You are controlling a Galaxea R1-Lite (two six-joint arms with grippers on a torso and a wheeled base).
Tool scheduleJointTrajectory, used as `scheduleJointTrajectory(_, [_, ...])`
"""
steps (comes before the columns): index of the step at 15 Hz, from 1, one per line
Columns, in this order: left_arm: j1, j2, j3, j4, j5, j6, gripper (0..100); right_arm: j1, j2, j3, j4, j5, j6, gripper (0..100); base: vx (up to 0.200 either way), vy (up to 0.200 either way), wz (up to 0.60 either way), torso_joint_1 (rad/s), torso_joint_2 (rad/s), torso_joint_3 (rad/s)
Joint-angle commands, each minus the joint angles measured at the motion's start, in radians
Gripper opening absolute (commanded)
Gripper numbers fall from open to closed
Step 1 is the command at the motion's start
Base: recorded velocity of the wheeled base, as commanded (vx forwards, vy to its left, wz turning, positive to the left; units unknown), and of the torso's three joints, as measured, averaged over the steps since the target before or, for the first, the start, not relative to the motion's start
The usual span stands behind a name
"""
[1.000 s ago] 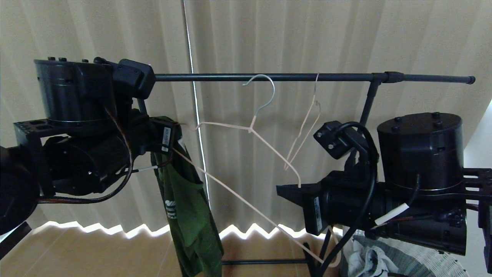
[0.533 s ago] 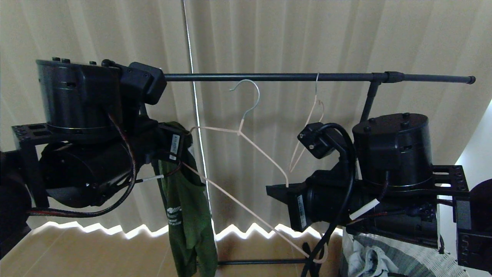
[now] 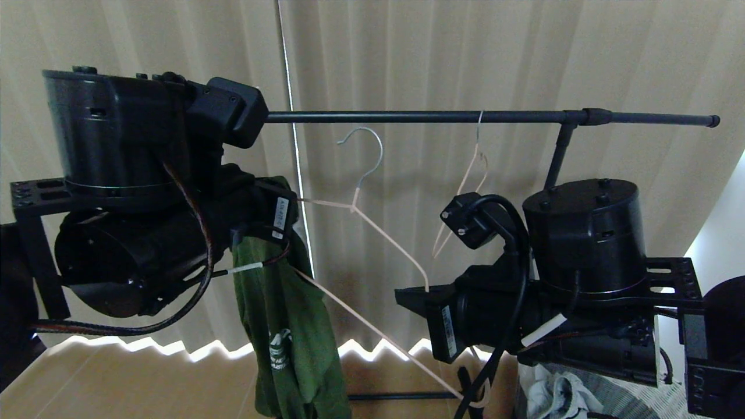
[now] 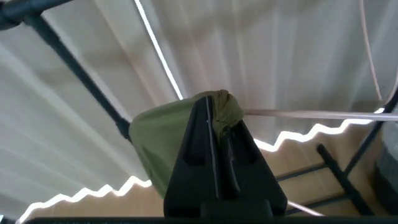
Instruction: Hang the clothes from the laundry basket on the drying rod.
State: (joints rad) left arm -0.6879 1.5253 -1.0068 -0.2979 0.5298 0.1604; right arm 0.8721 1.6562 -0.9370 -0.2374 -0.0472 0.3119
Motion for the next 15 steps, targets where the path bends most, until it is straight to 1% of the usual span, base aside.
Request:
scheduleJointTrajectory(1, [-0.024, -0.008, -0.001, -0.001, -0.007, -0.001, 0, 0.001, 0.001, -0.003, 0.0, 0.001, -0.001, 0, 0.0, 0.0, 0.0, 0.0, 0.0, 0.0])
scheduleJointTrajectory(2, [-0.048, -0.017, -0.003, -0.006, -0.028, -0.004, 0, 0.001, 0.002, -0.009, 0.0, 0.001, -0.002, 0, 0.0, 0.0, 0.0, 0.0, 0.0, 0.0])
scheduleJointTrajectory(3, [-0.082, -0.04, -0.004, -0.012, -0.097, -0.005, 0, 0.001, 0.008, -0.017, 0.0, 0.001, -0.002, 0, 0.0, 0.0, 0.0, 0.0, 0.0, 0.0])
scheduleJointTrajectory(5, [-0.093, -0.085, -0.004, -0.004, -0.241, 0.005, 0, 0.001, 0.01, -0.031, 0.0, 0.0, -0.002, 0, 0.0, 0.0, 0.0, 0.0, 0.0, 0.0])
scheduleJointTrajectory(6, [-0.093, -0.086, -0.004, -0.006, -0.263, 0.008, 0, 0.001, 0.008, -0.032, 0.0, -0.002, -0.002, 0, 0.0, 0.0, 0.0, 0.0, 0.0, 0.0])
scheduleJointTrajectory(12, [-0.09, -0.12, 0.063, -0.006, -0.272, 0.007, 0, -0.001, -0.03, -0.032, 0.001, -0.003, -0.008, 0, 0.0, 0.0, 0.0, 0.0, 0.0, 0.0])
scheduleJointTrajectory(15, [-0.088, -0.14, 0.093, -0.003, -0.271, 0.002, 0, -0.001, -0.053, -0.054, 0.004, -0.005, -0.013, 0, 0.0, 0.0, 0.0, 0.0, 0.0, 0.0])
